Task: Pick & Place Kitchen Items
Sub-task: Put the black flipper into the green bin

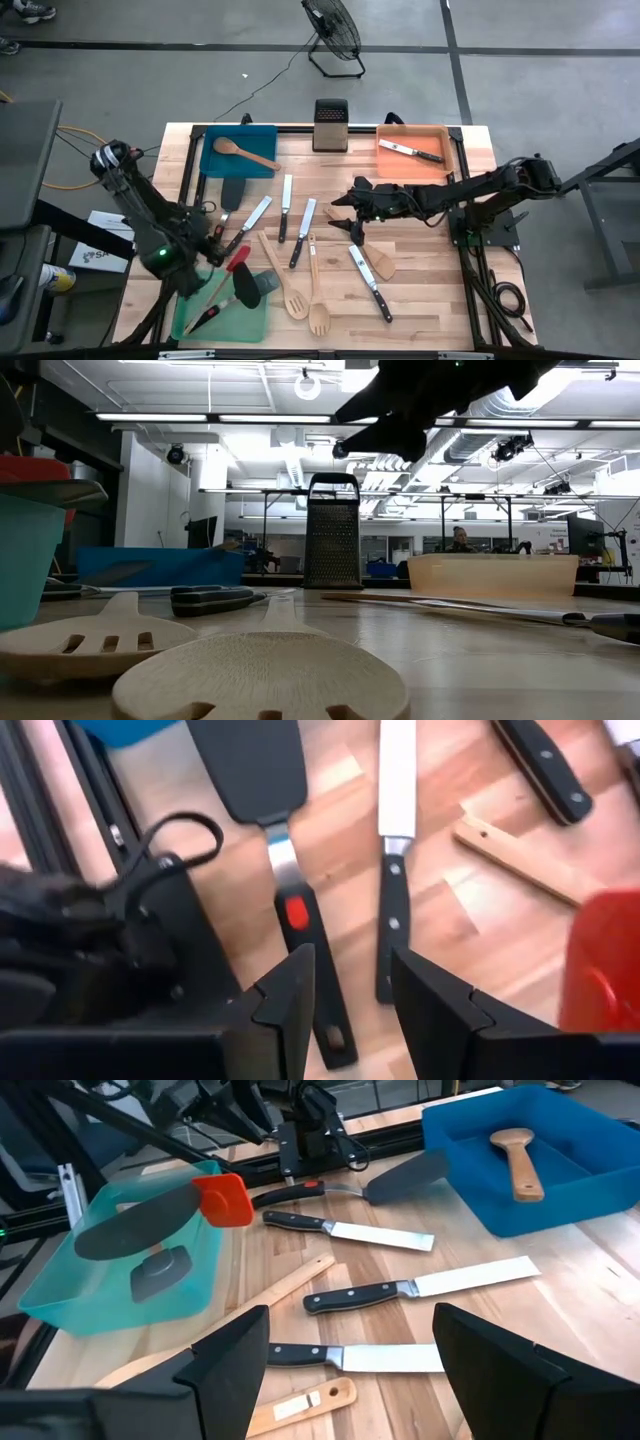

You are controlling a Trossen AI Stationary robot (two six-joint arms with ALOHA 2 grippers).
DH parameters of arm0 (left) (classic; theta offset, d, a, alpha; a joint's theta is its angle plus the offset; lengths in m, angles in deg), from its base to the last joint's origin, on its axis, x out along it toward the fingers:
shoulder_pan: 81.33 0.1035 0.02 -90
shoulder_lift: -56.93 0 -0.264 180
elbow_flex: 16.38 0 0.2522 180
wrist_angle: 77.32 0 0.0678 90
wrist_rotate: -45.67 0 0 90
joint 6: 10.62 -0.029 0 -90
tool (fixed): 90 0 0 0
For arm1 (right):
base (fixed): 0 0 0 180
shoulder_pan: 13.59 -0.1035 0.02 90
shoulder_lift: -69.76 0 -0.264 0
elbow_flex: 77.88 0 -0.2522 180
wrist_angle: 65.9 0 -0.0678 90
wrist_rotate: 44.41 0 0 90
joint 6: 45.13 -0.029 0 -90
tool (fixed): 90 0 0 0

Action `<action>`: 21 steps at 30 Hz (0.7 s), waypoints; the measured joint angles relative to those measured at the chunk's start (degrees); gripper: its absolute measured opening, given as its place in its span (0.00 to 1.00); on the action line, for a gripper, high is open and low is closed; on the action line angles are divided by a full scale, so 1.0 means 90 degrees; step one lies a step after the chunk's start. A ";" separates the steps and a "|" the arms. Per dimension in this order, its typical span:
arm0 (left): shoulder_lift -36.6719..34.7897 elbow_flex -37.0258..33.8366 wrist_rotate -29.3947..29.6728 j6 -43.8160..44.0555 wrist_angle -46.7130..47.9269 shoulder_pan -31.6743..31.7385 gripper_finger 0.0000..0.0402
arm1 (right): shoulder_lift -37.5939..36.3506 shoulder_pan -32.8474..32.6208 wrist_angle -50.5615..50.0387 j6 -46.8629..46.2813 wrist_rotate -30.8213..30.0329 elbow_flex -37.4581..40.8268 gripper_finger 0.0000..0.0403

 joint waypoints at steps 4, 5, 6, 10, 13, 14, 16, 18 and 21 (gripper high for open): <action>0.0000 0.0000 0.0004 -0.0929 0.0005 0.0828 0.32 | 0.0000 0.0059 0.0001 -0.0009 0.0068 0.0000 0.68; 0.0000 0.0000 -0.0001 -0.1143 -0.0011 0.1025 0.33 | 0.0000 0.0059 0.0001 -0.0009 0.0067 0.0000 0.68; 0.0000 0.0000 0.0000 -0.1324 -0.0011 0.1202 0.33 | 0.0000 0.0062 0.0001 -0.0007 0.0067 0.0000 0.68; 0.0000 0.0000 -0.0001 -0.1896 -0.0114 0.1819 0.39 | 0.0000 0.0057 0.0000 -0.0007 0.0072 0.0000 0.68; 0.0000 0.0000 -0.0003 -0.2233 -0.0230 0.2151 0.45 | 0.0000 0.0057 -0.0002 -0.0007 0.0077 0.0000 0.68; 0.0000 0.0000 -0.0004 -0.2344 -0.0301 0.2234 0.46 | 0.0000 0.0057 0.0000 -0.0007 0.0081 0.0000 0.68; 0.0002 -0.0002 -0.0031 -0.2488 -0.0337 0.2391 0.49 | 0.0000 0.0057 0.0000 -0.0015 0.0084 0.0000 0.68; 0.0002 0.0000 -0.0172 -0.2619 -0.0396 0.2554 0.51 | 0.0000 0.0057 -0.0002 -0.0028 0.0084 0.0000 0.68; 0.0005 -0.0002 -0.0433 -0.2673 -0.0385 0.2789 0.52 | 0.0000 0.0057 -0.0002 -0.0032 0.0084 0.0000 0.68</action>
